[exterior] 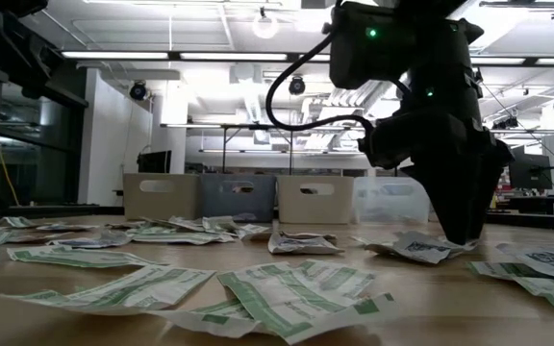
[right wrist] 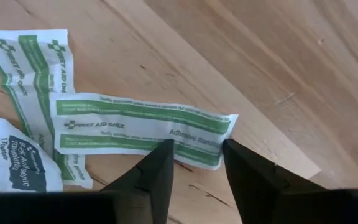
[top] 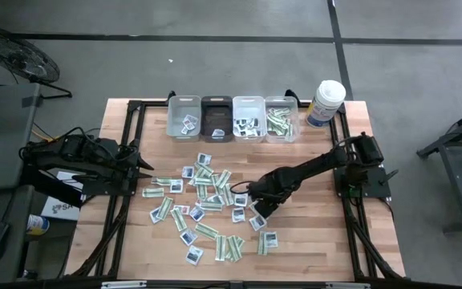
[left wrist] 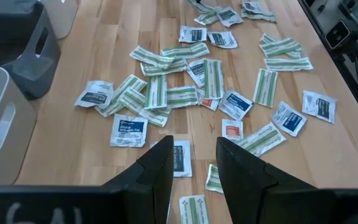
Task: Pick & Place First Aid Supplies
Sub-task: Put the green bandage into the transparent bin
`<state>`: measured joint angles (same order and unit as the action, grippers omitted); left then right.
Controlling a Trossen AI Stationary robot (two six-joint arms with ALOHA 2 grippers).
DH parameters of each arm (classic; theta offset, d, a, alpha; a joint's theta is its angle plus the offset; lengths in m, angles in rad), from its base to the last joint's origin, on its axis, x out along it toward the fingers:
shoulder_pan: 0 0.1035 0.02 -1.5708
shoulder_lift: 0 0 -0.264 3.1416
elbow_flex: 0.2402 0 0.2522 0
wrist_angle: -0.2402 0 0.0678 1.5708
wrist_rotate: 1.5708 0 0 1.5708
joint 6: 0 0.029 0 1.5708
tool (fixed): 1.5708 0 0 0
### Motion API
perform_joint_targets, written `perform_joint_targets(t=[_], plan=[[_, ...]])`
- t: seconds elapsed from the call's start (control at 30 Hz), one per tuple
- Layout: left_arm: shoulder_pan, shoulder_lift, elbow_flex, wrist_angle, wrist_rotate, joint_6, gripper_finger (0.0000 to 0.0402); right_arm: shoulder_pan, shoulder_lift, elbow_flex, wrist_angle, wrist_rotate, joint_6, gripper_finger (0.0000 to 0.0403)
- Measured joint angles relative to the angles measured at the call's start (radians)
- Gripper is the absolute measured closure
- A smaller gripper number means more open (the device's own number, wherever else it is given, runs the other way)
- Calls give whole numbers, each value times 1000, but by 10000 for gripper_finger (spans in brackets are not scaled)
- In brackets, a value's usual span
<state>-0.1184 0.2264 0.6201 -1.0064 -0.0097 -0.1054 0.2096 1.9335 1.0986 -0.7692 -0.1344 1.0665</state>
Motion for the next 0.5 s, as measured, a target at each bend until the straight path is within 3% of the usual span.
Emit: perform_joint_targets(t=[0.5], plan=[[0,0,0,0,-8,-4,283,0,0,0,-12,24,18,366]])
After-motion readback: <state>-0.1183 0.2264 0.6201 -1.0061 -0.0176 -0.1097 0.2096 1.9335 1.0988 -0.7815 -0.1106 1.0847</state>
